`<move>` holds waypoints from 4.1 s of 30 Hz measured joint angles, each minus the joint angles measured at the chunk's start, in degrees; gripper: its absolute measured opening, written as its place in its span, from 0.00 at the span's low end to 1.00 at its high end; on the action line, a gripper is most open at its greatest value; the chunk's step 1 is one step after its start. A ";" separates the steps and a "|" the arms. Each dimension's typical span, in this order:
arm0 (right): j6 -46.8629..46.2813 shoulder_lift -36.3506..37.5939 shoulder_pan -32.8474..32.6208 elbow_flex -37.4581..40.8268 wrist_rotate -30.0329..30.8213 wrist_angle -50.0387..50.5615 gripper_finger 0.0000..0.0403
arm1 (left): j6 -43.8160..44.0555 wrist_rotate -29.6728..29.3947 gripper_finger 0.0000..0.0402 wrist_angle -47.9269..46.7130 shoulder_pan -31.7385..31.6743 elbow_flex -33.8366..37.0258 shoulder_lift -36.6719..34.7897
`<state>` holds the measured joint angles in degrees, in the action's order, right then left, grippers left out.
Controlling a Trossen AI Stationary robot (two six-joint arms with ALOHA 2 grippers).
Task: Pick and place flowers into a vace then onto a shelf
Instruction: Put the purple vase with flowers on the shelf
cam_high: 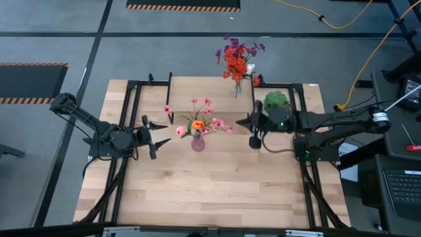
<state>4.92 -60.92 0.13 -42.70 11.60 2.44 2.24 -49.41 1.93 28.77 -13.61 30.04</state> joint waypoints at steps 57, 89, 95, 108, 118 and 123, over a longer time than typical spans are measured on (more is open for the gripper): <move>-4.67 -4.73 -8.91 17.79 -2.58 -31.74 0.01 | 6.64 22.56 0.65 26.93 -17.61 -9.34 45.70; -4.48 -4.73 -9.74 17.79 -2.62 -30.56 0.01 | 5.86 30.08 0.26 32.33 -22.64 -10.47 50.53; -4.63 -4.73 -9.76 17.79 -2.62 -30.47 0.01 | 5.46 32.31 0.24 32.12 -22.56 -10.47 50.04; -4.65 -4.73 -9.76 17.77 -2.62 -30.41 0.01 | 5.35 34.09 0.24 20.91 -21.90 -10.40 37.77; -4.65 -4.73 -9.76 17.77 -2.64 -30.39 0.01 | 3.79 31.99 0.24 13.36 -19.71 -10.40 25.39; -4.65 -4.73 -9.76 17.77 -2.62 -30.34 0.01 | 3.56 31.52 0.24 11.02 -19.39 -10.40 20.72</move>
<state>0.28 -65.65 -9.63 -24.93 8.97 -27.90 5.80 -17.88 12.96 9.38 -24.01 50.76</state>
